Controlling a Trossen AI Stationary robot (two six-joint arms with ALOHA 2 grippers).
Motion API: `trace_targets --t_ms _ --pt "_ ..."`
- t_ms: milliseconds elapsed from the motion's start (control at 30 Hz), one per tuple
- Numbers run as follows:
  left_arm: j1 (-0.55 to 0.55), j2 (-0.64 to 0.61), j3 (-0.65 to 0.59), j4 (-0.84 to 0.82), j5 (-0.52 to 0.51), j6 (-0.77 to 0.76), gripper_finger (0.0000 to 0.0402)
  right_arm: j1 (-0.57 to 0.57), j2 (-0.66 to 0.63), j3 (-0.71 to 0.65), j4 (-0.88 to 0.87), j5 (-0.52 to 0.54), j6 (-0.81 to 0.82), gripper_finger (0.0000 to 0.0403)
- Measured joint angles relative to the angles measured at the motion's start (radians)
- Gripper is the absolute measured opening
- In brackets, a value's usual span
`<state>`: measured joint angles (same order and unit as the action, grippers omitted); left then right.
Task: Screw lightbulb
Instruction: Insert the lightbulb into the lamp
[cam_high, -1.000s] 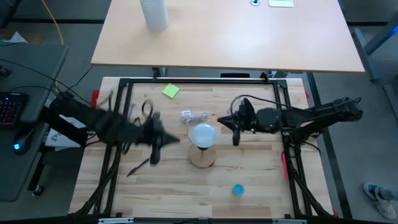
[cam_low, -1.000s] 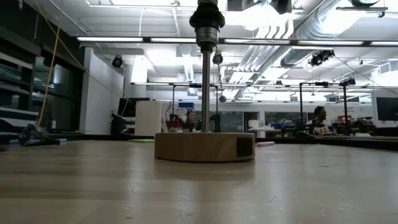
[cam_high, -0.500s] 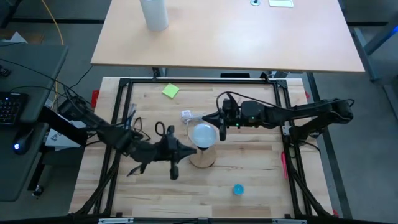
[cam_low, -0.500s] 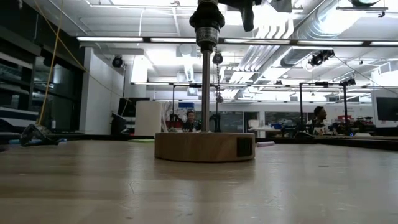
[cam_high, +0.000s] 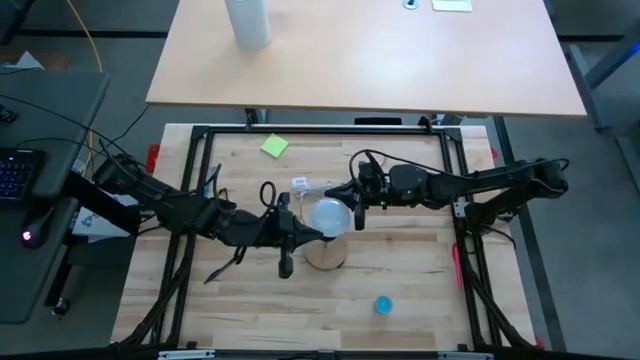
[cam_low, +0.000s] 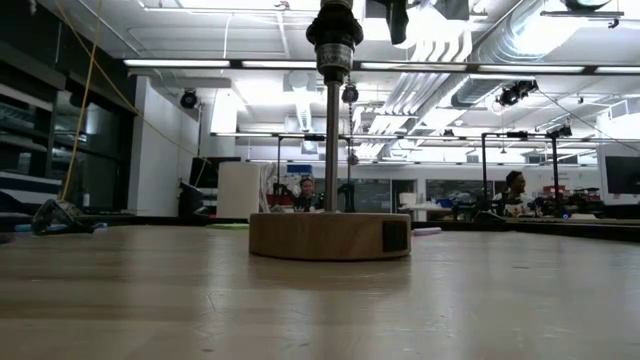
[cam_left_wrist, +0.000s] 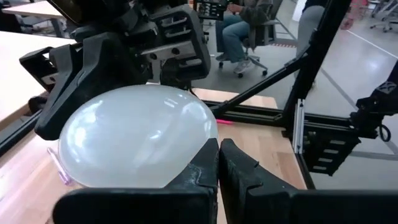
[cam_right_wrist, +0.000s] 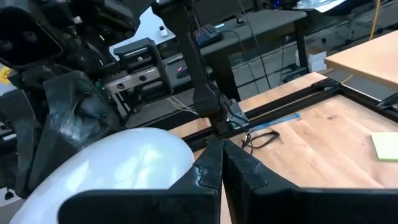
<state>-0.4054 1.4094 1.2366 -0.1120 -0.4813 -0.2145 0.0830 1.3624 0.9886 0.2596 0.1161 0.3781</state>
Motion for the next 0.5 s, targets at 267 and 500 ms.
trace_targets --t_ms 267,500 --pt "0.001 -0.002 0.003 -0.052 0.016 -0.001 0.0 0.042 -0.001 0.0 -0.003 0.048 0.011 0.0" --pt "0.003 -0.006 0.003 -0.07 -0.013 0.009 0.0 0.046 -0.003 0.0 -0.014 0.053 0.044 0.0"
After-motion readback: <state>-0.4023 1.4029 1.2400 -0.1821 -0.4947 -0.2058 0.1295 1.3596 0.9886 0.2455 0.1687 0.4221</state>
